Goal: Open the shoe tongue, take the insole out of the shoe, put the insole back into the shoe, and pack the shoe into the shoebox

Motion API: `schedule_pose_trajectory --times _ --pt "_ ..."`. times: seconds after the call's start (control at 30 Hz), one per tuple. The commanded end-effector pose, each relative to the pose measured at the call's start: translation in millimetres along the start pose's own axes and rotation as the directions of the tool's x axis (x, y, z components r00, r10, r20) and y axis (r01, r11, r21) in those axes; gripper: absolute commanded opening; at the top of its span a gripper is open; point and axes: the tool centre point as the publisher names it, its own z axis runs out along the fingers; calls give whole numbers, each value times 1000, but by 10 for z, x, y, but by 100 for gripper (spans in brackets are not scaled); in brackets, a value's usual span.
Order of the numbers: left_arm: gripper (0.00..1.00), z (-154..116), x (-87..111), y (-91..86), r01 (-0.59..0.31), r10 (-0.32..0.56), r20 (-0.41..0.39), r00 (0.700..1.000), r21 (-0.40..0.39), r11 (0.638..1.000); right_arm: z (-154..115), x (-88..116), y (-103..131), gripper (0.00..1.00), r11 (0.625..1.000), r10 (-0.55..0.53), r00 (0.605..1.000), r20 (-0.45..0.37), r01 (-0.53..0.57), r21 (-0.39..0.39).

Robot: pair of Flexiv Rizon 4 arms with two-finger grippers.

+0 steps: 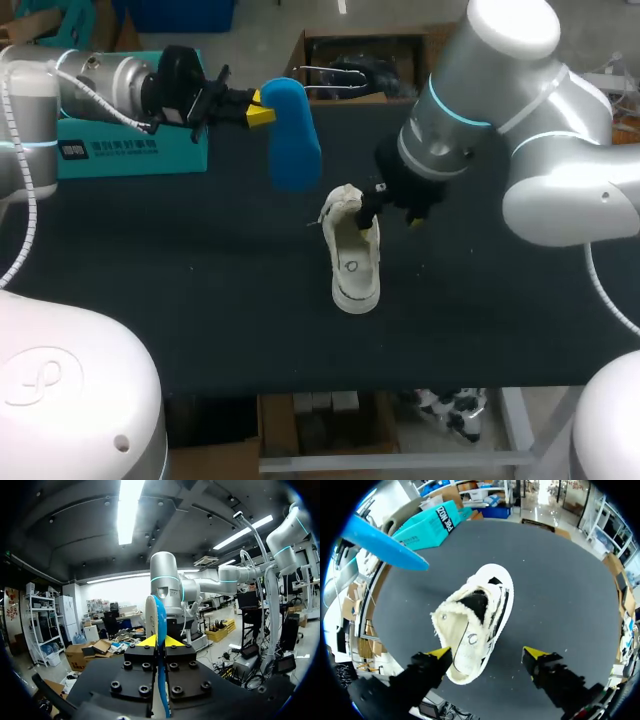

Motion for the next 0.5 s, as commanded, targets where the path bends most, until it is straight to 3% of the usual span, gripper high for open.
schedule_pose_trajectory --times 0.03,0.23,0.5 --pt "0 6 21 1 -1 1 8 1000 1 1000 -19 -20 -31 100 1000 -1 1000 -3 1 -5" --pt "0 62 58 10 11 -11 26 1000 0 1000 -19 -20 -31 100 1000 -1 1000 -3 1 -5" --pt "0 403 370 -31 168 -172 119 978 39 985 -72 -263 -165 100 999 -30 999 -33 29 -29"
